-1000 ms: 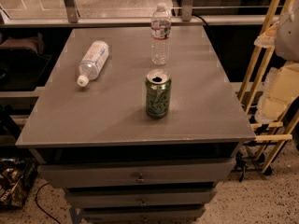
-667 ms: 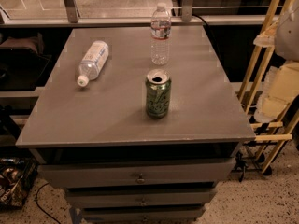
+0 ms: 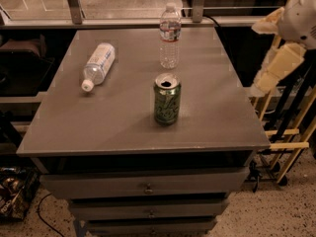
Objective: Knock water bottle over
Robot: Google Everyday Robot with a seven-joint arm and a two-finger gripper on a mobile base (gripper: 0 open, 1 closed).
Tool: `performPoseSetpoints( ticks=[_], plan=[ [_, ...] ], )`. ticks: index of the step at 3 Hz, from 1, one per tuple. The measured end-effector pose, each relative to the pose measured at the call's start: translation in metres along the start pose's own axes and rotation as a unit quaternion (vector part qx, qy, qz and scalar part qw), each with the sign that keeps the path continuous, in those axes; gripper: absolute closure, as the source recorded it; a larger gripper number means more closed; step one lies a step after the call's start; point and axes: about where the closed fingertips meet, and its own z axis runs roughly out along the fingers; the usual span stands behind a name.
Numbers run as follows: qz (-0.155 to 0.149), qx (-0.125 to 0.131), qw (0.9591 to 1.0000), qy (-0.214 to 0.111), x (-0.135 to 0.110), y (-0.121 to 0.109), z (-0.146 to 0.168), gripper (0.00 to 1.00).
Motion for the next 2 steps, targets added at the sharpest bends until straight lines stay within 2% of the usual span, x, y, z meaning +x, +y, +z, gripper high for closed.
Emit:
performPoseSetpoints(
  ticks=[1,2],
  plan=[
    [0.027,0.019,0.9964,-0.078,-0.016,-0.053,0.036,0.0],
    [0.034,0.036,0.9948,-0.09,-0.016,-0.068,0.045,0.0]
  ],
)
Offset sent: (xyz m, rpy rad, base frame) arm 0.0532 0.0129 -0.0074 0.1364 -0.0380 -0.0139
